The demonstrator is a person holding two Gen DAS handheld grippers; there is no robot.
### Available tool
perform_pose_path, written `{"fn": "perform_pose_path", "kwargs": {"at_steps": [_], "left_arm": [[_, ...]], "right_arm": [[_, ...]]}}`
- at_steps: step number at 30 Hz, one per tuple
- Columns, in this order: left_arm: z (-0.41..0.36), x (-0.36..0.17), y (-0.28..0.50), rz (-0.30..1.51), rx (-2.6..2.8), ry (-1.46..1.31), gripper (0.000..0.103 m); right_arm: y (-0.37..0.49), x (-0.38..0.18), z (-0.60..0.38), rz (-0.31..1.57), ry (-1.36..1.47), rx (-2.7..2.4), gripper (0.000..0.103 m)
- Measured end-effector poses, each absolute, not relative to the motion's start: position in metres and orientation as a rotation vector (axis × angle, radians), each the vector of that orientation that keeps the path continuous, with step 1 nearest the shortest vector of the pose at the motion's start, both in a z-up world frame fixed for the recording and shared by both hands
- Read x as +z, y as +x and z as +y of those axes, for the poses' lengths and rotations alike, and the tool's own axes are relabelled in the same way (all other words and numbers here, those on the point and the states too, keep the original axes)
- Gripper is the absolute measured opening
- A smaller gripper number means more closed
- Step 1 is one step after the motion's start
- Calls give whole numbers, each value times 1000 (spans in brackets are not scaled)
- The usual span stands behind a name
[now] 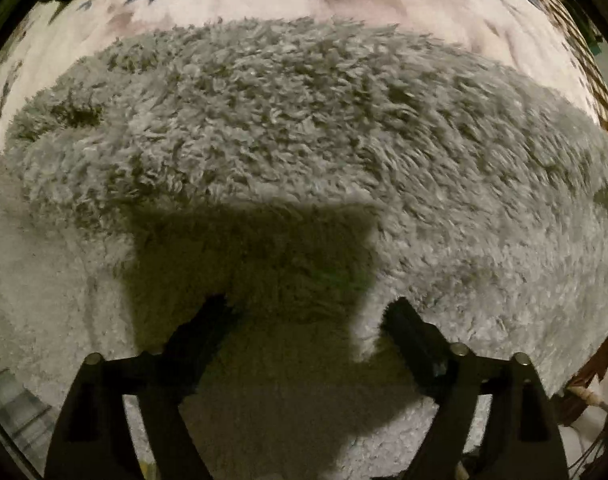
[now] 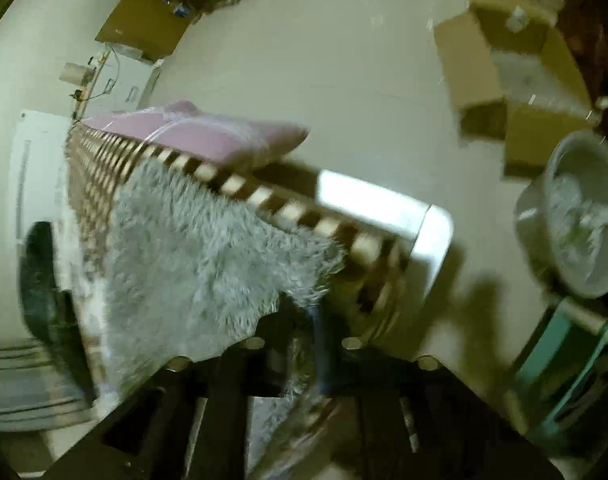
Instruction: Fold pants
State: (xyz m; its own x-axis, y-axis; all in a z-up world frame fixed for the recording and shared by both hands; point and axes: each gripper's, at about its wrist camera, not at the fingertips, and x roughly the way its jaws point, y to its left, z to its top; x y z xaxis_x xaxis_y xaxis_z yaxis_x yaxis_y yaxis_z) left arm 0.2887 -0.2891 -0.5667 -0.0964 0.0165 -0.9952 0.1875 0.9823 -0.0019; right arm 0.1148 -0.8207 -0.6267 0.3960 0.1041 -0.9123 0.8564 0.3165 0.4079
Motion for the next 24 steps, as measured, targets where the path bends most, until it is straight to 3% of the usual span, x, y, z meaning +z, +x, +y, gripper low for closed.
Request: {"fn": "perform_pose_path", "kwargs": {"at_steps": [3,4,5,6,7,17,18,19,24], "left_arm": [[-286,-574,291,1690,-171,129,103],[-288,-579,295,1700,-176,127,103],[-290,-581,297,1706,-175,132,103],[-290,-584,300,1709,-173,132,103],[-289,-586,302,1715,-168,129,103],[-289,-594,325,1745,-176,123,103],[-290,-587,326,1746,-173,115,103],[-291,-581,328,1739,-174,106,103],[-335,-541,334,1645,-287,74,103]], "right_arm": [[107,-620,-829,1015,1208,-632,9],[102,-618,-828,1001,1233,-603,12],[101,-617,-826,1006,1252,-586,33],[96,-617,-823,1007,1272,-572,69],[90,-618,-818,985,1297,-556,78],[90,-667,-781,784,1447,-498,76],[88,-664,-779,731,1446,-475,59],[87,-659,-777,696,1437,-450,50],[105,-663,-773,721,1423,-373,48]]}}
